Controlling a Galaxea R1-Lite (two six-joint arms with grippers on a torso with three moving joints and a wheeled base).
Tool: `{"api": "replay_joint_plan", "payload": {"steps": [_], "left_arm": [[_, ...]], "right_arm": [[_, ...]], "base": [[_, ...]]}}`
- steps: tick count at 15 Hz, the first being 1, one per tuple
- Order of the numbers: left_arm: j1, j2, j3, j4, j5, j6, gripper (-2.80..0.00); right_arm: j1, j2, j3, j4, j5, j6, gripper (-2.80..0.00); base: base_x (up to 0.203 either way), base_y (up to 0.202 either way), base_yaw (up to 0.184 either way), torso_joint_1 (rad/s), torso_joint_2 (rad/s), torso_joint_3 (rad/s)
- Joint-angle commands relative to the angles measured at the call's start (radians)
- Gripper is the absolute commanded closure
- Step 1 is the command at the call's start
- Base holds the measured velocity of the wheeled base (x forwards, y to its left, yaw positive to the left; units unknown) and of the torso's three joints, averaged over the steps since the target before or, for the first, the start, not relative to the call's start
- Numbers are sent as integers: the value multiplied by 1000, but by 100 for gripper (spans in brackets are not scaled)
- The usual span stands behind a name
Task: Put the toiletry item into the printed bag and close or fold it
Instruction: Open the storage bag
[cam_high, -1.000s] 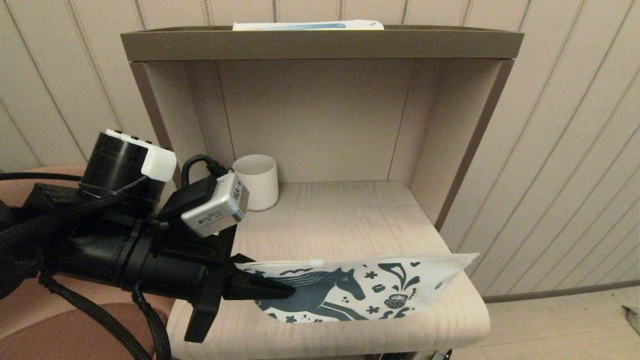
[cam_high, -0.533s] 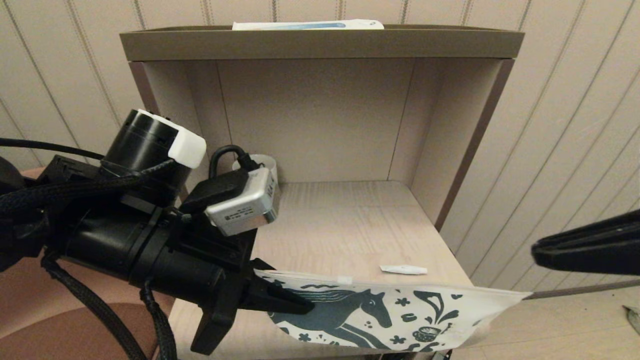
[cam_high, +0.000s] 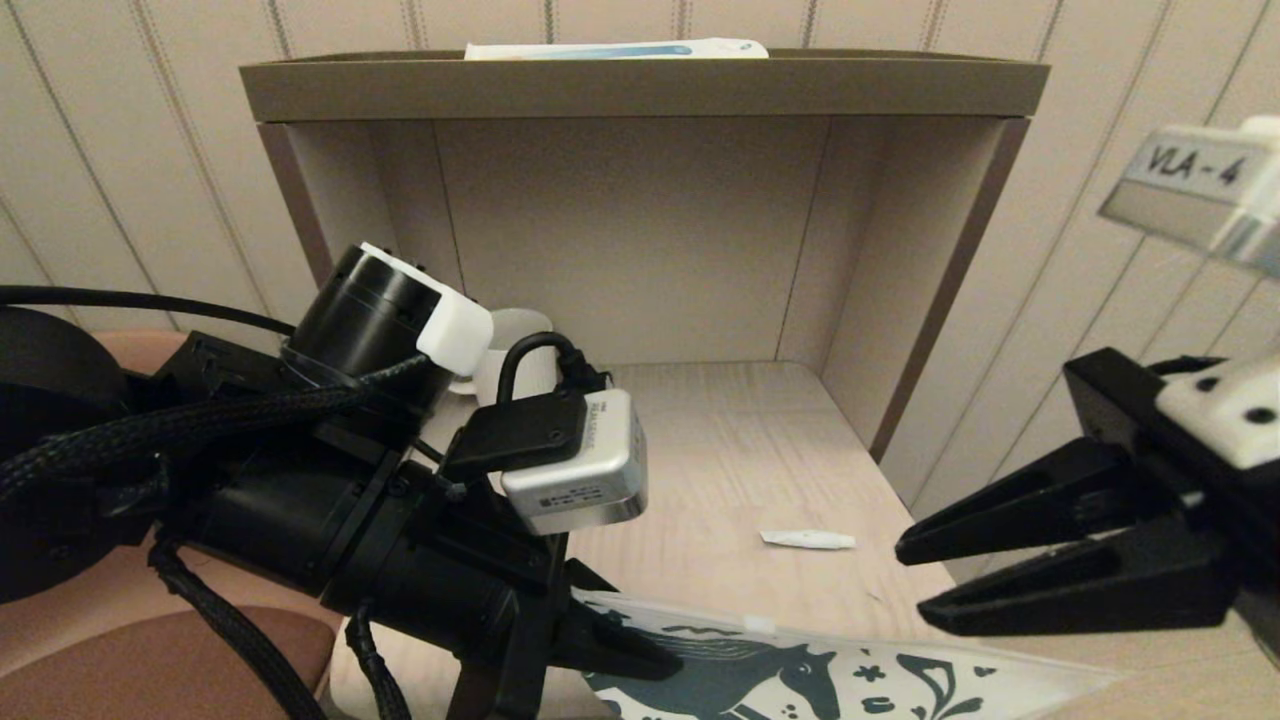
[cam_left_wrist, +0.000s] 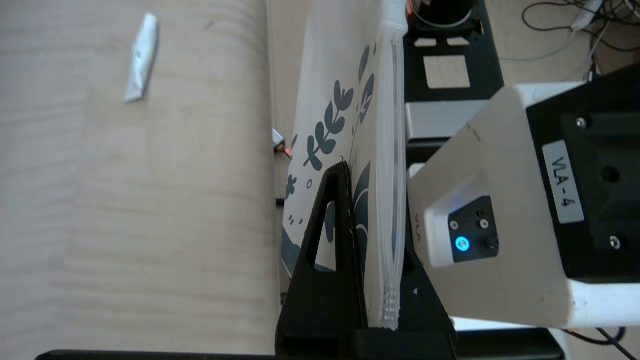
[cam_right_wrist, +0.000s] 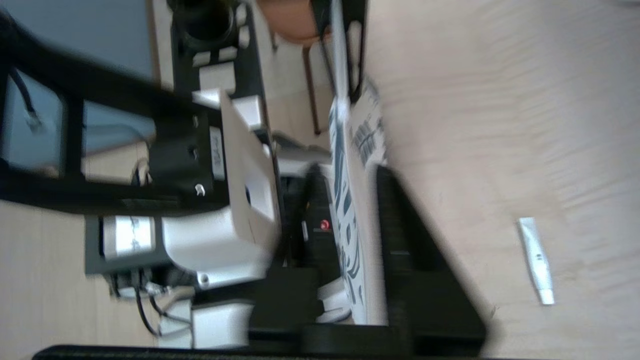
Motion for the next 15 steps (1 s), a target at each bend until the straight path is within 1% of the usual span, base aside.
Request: {"api": "replay_joint_plan", "payload": {"steps": [1, 3, 4, 5, 7, 8, 11, 12, 15], "left_arm": [[-3, 2, -7, -1, -6, 3, 0], [-1, 6, -5, -3, -6, 3, 0], [-2, 12, -5, -3, -6, 3, 0], [-1, 14, -7, -4, -6, 4, 0], [-1, 19, -5, -4, -6, 3, 0], [-1, 20, -5, -4, -6, 4, 0], [-1, 20, -1, -6, -7, 3, 0], [-1, 18, 1, -7, -9, 1, 0], [5, 5, 16, -32, -13, 0, 0]], "right_arm": [[1, -2, 43, 3, 19, -20, -280], [0, -12, 76, -6, 88, -26, -280], [-3, -5, 86, -16, 104, -33, -280], [-4, 4, 98, -40, 107, -37, -280], [-2, 26, 128, -152, 109, -39, -280], [-1, 38, 139, -176, 110, -45, -280], [-1, 60, 145, -192, 108, -53, -280], [-1, 63, 159, -223, 109, -53, -280], [1, 71, 238, -369, 130, -50, -280]], "base": [[0, 0, 0, 0, 0, 0], [0, 0, 0, 0, 0, 0], [0, 0, 0, 0, 0, 0], [0, 0, 0, 0, 0, 0], [0, 0, 0, 0, 0, 0], [0, 0, 0, 0, 0, 0], [0, 0, 0, 0, 0, 0], [0, 0, 0, 0, 0, 0], [0, 0, 0, 0, 0, 0]]}}
